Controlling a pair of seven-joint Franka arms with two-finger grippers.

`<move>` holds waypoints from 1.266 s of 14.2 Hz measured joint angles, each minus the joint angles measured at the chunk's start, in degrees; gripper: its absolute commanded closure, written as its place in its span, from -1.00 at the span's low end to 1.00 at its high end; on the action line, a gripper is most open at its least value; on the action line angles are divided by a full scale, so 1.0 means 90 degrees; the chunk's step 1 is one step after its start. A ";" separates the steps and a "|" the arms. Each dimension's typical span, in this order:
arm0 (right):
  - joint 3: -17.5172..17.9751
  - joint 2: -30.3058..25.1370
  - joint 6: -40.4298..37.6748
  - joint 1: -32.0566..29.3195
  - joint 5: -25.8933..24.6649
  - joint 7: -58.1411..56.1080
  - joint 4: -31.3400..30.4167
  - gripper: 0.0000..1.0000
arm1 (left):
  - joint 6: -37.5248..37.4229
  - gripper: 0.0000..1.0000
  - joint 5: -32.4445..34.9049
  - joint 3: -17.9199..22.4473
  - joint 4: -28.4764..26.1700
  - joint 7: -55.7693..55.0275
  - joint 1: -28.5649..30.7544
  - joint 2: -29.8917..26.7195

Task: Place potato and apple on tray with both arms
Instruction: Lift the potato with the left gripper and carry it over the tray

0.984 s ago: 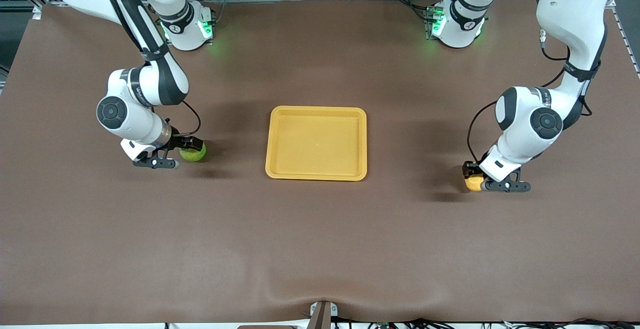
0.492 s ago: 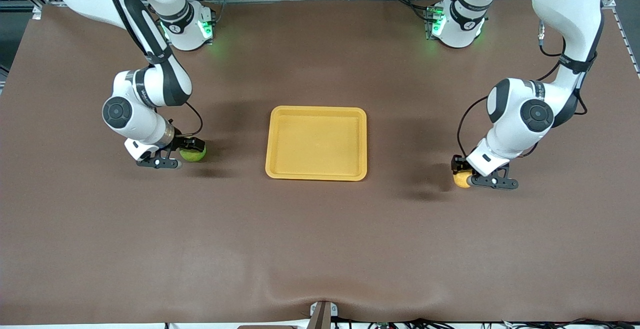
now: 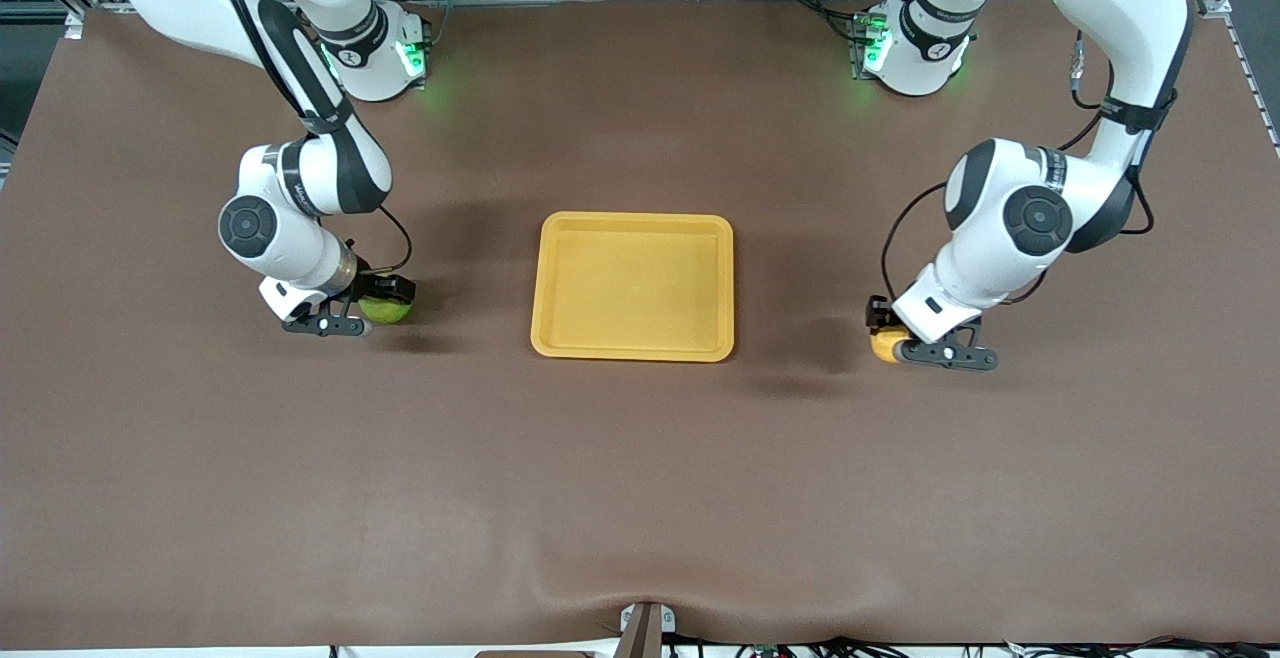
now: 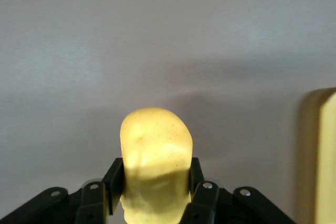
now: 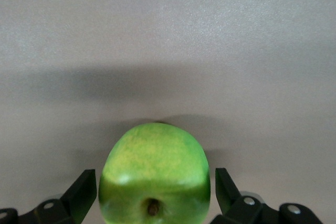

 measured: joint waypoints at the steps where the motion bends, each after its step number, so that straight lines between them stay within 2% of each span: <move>1: 0.0001 0.0026 0.0066 0.0007 0.0000 0.0000 -0.0033 -0.04 | -0.0061 1.00 0.0000 -0.0132 0.0060 -0.0160 -0.0006 0.0000; 2: 0.0002 0.0045 0.0088 0.0014 0.0000 0.0000 -0.0053 0.55 | -0.0104 1.00 0.0000 -0.0266 0.0106 -0.0308 -0.0014 0.0000; 3: 0.0003 0.0028 0.0094 0.0018 0.0000 0.0000 -0.0049 0.96 | -0.0157 1.00 0.0000 -0.0380 0.0153 -0.0466 -0.0046 0.0001; 11: 0.0006 0.0031 -0.0110 0.0063 0.0000 0.0000 -0.0001 1.00 | -0.0567 1.00 0.0000 -0.0483 0.0731 -0.1500 -0.0958 0.0236; 13: 0.0006 0.0017 -0.0428 0.0080 0.0000 -0.0001 0.0127 1.00 | -0.0573 1.00 0.0015 -0.0480 0.0823 -0.1692 -0.1165 0.0372; 18: 0.0006 -0.0157 -0.1238 0.0095 0.0000 0.0000 0.0584 1.00 | -0.0574 1.00 0.0610 -0.0479 0.1212 -0.2719 -0.1701 0.0870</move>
